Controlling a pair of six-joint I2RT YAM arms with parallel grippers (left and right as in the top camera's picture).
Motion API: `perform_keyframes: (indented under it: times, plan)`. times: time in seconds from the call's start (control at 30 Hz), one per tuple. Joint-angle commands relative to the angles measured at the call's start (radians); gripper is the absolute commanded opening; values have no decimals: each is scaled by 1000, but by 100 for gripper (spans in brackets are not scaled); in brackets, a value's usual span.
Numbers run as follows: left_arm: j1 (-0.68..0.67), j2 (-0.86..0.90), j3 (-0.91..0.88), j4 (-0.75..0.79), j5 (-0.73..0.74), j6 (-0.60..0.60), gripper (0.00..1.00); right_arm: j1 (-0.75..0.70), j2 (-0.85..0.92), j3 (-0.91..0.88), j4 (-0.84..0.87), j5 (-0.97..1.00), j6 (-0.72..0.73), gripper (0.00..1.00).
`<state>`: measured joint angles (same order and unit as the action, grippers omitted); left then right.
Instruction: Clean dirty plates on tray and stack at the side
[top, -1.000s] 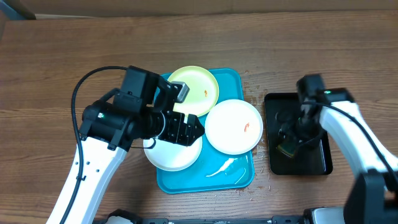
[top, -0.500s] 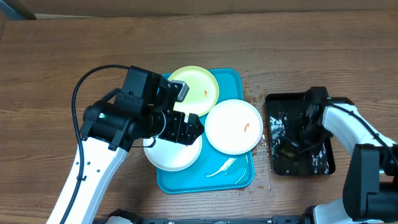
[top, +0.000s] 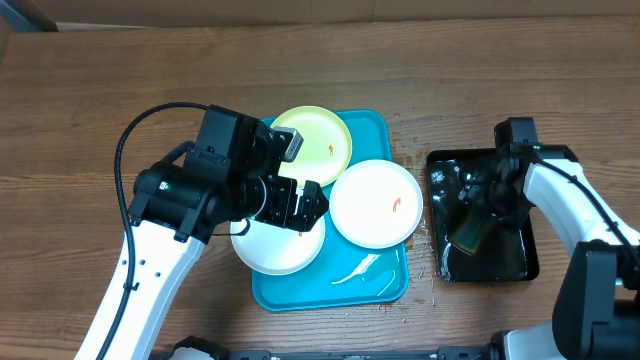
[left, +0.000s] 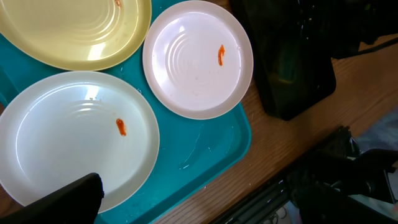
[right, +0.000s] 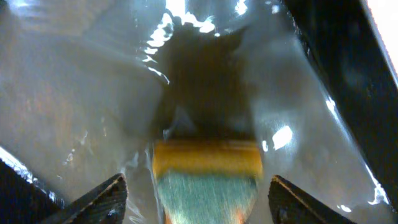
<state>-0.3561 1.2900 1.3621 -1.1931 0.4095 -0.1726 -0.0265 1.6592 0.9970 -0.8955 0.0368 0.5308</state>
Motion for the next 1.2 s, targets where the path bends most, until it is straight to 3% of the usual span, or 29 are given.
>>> perform_keyframes:
  times: [0.0,0.2,0.3,0.43,0.5,0.53,0.6,0.67,0.7,0.97,1.17]
  plan:
    - [-4,-5,21,0,-18,12,100,-3,-19,-86,68,-1,50,61]
    - [-4,-5,21,1,-18,12,100,-2,-19,-126,90,-67,46,4]
    - [-4,-5,21,0,-18,12,100,-18,-20,-85,79,-95,-11,4]
    - [-4,-5,21,0,-18,12,100,-36,-29,23,60,-265,-227,6]
    - [-4,-5,21,0,-18,12,100,-37,-32,71,21,-274,-248,19]
    - [-4,-5,21,0,-18,12,100,-37,-32,91,-1,-274,-248,34]
    - [-4,-4,21,1,-18,12,100,-37,-32,107,-26,-274,-247,51]
    - [-4,-2,21,2,-26,12,100,-35,-31,100,-50,-274,-241,66]
    - [-4,-2,21,2,-26,13,100,-34,-31,94,-57,-273,-239,68]
    - [-4,-2,21,20,-28,12,100,-34,-30,-54,76,-244,-189,60]
    - [-4,-2,21,27,-28,12,100,-34,-29,-209,245,-251,-156,35]
